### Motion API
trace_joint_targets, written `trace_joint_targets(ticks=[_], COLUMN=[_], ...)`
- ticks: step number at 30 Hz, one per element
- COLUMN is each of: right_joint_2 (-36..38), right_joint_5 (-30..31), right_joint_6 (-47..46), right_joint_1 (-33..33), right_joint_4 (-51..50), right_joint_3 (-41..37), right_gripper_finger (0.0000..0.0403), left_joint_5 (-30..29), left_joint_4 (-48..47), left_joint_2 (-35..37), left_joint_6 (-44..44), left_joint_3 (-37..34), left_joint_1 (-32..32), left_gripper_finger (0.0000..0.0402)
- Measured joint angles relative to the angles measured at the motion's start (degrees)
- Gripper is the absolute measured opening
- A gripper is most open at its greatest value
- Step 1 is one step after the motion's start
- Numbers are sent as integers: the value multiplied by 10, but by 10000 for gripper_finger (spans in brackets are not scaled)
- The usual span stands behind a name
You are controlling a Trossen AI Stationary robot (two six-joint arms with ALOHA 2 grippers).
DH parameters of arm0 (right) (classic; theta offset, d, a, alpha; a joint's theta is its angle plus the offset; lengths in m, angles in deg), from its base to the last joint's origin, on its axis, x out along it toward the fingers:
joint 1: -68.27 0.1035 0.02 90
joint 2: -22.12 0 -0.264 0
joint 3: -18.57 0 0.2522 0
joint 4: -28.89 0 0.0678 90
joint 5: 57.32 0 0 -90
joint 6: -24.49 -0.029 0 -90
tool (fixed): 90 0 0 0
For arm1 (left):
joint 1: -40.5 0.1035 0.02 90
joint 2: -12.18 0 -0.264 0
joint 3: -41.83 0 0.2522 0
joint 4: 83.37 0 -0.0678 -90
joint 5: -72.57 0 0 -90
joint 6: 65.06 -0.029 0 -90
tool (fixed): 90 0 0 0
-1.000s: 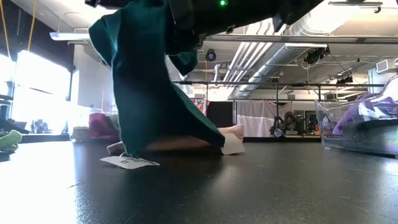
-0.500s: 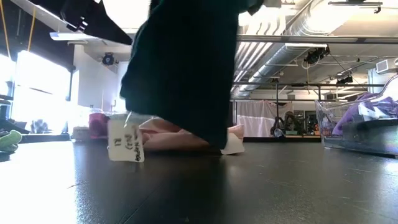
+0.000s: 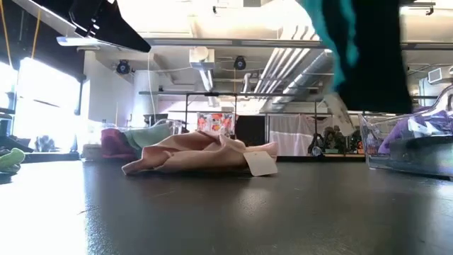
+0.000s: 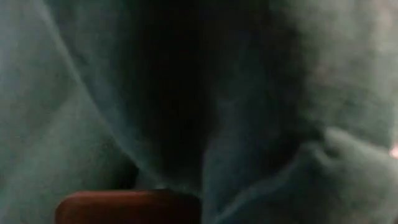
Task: Sort towels by color in basket
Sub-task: Put the dark green towel into the bottom transparent bin
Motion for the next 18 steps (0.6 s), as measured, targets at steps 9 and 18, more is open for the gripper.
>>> trace_joint_targets(ticks=[9, 18], right_joint_2=[129, 164], right_joint_5=[-136, -84], right_joint_6=[-266, -294], right_joint_1=[-8, -9], right_joint_4=[-266, -414], right_joint_3=[0, 81], right_gripper_finger=[3, 3], left_joint_5=[0, 0], left_joint_4=[0, 1], left_joint_2=[0, 0], left_joint_6=[0, 0], left_joint_3=[0, 0], left_joint_1=[0, 0], left_gripper_finger=[131, 131])
